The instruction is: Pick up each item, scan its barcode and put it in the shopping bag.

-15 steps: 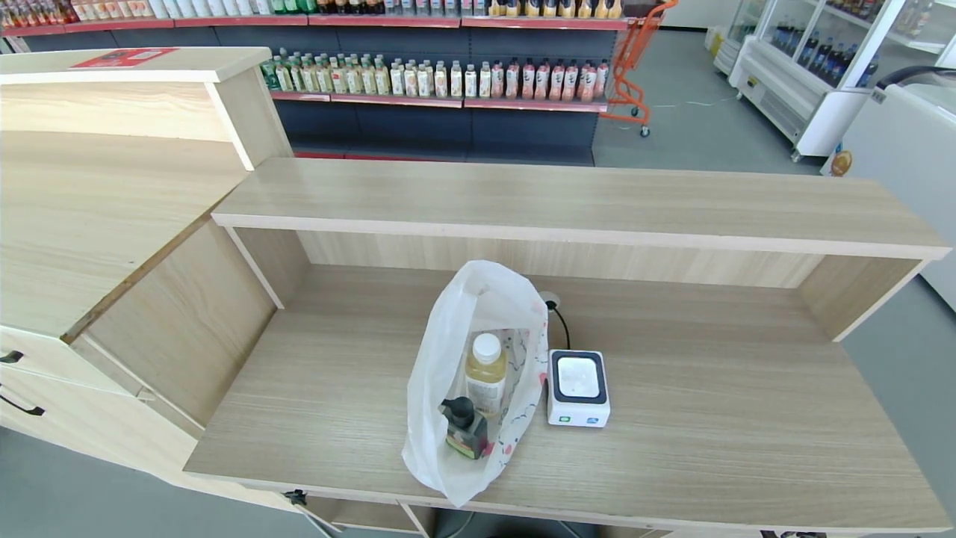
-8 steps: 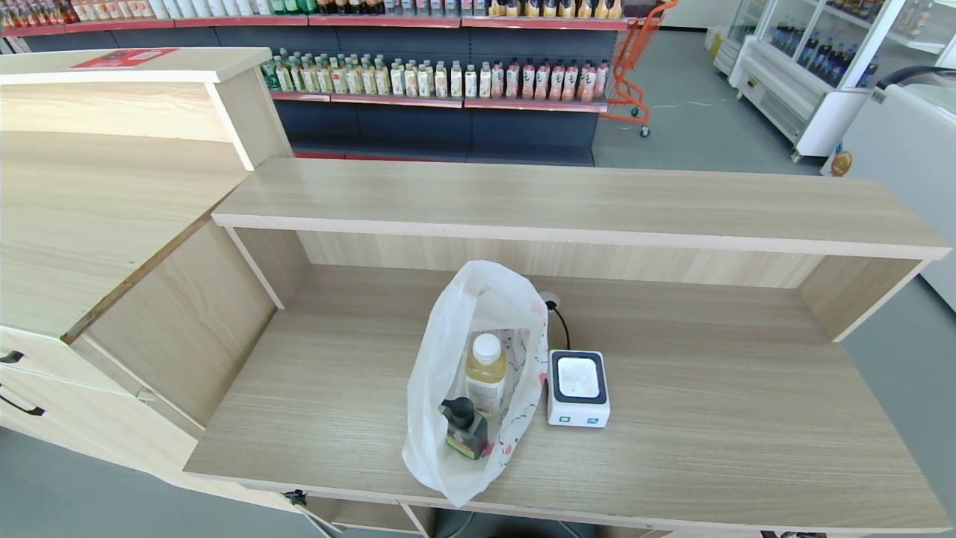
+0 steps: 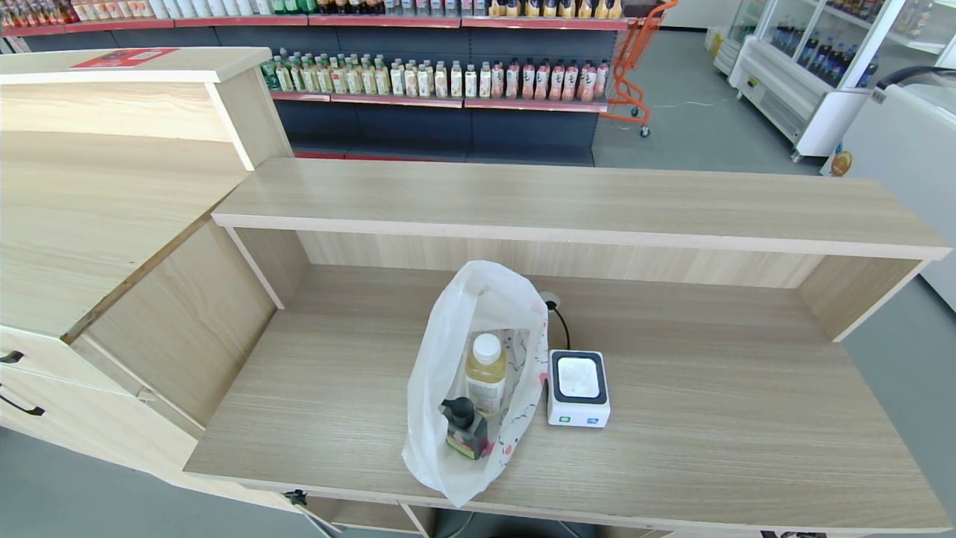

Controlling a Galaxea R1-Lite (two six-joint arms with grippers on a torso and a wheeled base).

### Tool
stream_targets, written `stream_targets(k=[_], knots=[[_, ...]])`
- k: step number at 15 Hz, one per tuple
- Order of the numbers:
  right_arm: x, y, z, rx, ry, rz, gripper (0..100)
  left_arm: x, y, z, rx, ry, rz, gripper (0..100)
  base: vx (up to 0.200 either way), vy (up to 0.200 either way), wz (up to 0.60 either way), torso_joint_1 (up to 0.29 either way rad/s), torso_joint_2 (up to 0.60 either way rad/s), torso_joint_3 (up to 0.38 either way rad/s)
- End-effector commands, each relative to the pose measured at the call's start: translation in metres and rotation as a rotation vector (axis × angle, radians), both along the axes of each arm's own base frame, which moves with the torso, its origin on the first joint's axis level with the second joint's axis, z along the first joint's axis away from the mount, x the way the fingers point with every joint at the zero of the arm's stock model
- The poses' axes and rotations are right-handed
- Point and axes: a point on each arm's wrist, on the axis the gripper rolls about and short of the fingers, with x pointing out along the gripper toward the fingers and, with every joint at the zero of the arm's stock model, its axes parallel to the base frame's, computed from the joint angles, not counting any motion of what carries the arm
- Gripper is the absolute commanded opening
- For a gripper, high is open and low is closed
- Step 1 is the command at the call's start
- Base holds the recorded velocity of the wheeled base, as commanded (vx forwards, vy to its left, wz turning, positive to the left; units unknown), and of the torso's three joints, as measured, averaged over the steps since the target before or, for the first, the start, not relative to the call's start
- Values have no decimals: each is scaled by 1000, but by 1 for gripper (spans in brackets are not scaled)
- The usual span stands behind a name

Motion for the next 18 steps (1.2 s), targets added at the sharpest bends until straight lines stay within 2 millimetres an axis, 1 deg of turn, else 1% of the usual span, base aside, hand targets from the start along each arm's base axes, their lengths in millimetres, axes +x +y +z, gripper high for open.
stream_targets(k=[1,8,11,14,18], knots=[[0,0,-1,5,17,3,0,0,0,0,-2,0,0,100,0,0,0,0,0,0],[0,0,-3,9,46,3,0,0,0,0,0,0,0,100,0,0,0,0,0,0],[0,0,-3,10,47,2,0,0,0,0,1,0,-1,100,0,-200,0,1,1,-1],[0,0,-3,47,43,0,0,0,0,0,1,0,0,100,0,-200,0,9,1,2],[0,0,-3,83,39,-5,0,0,0,0,0,0,0,100,0,0,0,0,0,0]])
